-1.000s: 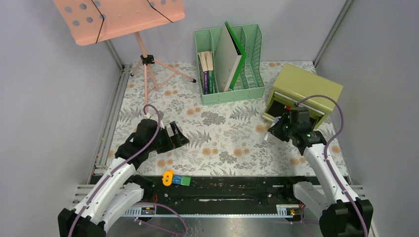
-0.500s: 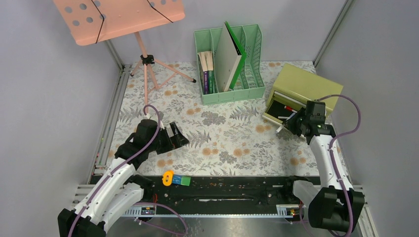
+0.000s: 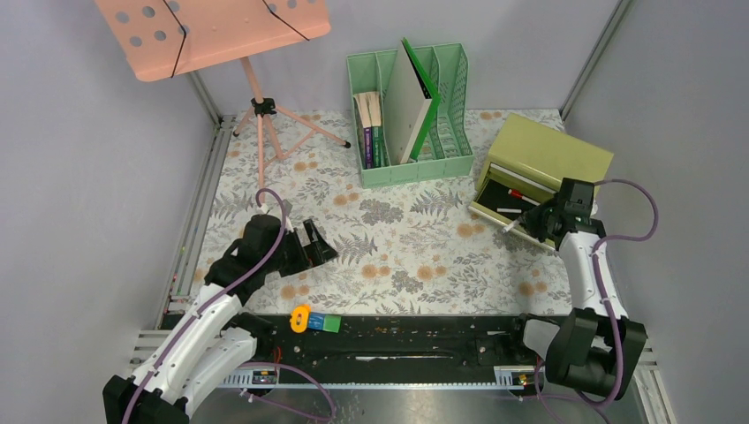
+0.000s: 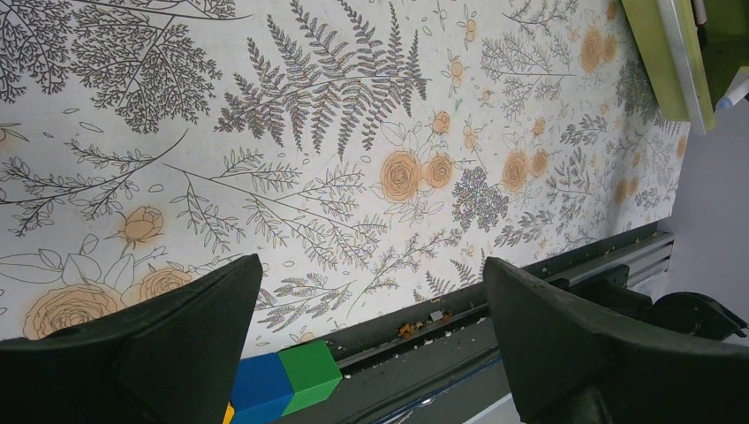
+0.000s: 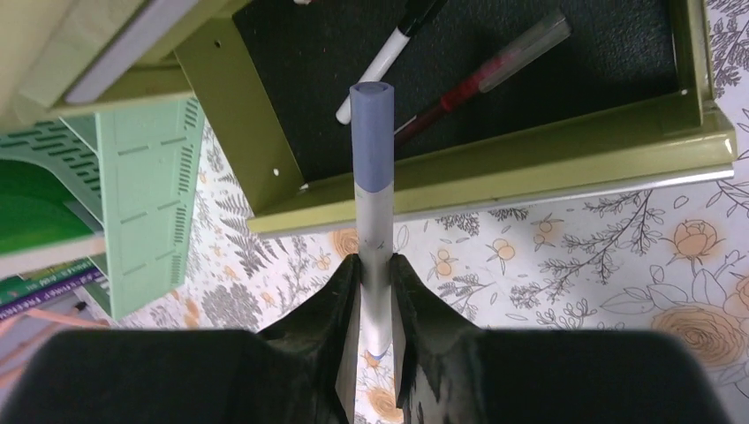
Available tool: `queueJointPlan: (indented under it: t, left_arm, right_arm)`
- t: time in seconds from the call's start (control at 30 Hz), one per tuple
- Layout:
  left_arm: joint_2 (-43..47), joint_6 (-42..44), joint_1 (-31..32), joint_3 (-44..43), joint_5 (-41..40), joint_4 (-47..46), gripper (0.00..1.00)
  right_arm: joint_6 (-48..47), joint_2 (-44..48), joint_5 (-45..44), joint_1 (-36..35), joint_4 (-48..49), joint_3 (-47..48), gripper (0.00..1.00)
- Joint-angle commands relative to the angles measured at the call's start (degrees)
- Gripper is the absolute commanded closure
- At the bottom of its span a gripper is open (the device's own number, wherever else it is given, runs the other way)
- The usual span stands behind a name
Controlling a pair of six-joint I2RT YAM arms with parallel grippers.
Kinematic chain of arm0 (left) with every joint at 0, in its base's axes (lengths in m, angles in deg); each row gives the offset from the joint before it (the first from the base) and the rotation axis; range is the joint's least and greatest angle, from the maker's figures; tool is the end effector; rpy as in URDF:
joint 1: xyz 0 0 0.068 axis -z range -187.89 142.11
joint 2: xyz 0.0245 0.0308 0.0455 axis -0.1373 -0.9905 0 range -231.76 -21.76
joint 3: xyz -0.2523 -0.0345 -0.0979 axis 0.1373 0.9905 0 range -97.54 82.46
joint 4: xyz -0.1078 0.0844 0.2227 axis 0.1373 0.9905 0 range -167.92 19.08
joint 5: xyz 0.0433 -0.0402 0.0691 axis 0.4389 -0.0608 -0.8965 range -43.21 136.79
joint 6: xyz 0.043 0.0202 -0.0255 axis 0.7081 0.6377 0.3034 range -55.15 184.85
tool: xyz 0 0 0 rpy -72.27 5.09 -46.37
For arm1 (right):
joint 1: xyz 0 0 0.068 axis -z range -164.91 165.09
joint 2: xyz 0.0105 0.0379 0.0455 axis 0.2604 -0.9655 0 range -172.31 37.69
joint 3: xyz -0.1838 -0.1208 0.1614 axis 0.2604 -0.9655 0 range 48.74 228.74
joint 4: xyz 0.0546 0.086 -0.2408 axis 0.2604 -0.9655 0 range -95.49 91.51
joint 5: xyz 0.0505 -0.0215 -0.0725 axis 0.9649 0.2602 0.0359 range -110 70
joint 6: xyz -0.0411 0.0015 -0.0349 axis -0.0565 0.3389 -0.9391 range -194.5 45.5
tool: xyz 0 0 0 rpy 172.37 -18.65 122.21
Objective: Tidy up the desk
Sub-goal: Place the stationery in the drawer.
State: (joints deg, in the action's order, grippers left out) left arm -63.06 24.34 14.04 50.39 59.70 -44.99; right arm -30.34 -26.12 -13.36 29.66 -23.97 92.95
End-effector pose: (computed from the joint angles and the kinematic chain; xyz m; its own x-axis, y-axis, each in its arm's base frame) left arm 0.1396 -0.0648 0.2347 -0.8097 -0.3565 -0.4662 -0.0108 0.8033 -0.5955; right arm 0.2252 -0.0543 0.2473 -0.3727 0.8118 -0.4494 0.6001 0.5803 0.5505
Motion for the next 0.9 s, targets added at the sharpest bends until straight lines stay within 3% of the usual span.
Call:
queueJointPlan:
  t: [0.0, 0.37, 0.87]
  left_arm:
    - [0.6, 0.0, -0.3, 0.5, -0.7, -1.9, 0.01]
    - [1.2, -0.9, -0.3, 0.8, -0.6, -1.8, 0.01]
    - [0.5, -1.6, -0.3, 0.8, 0.1, -2.6, 0.01]
  right_arm:
    - [5.2, -1.8, 0.2, 2.1, 3.1, 2.4, 1.0]
    - [8.2, -7.9, 3.3, 4.8, 5.9, 5.5, 1.0]
    - [8.8, -7.6, 3.7, 6.4, 7.8, 5.5, 0.76]
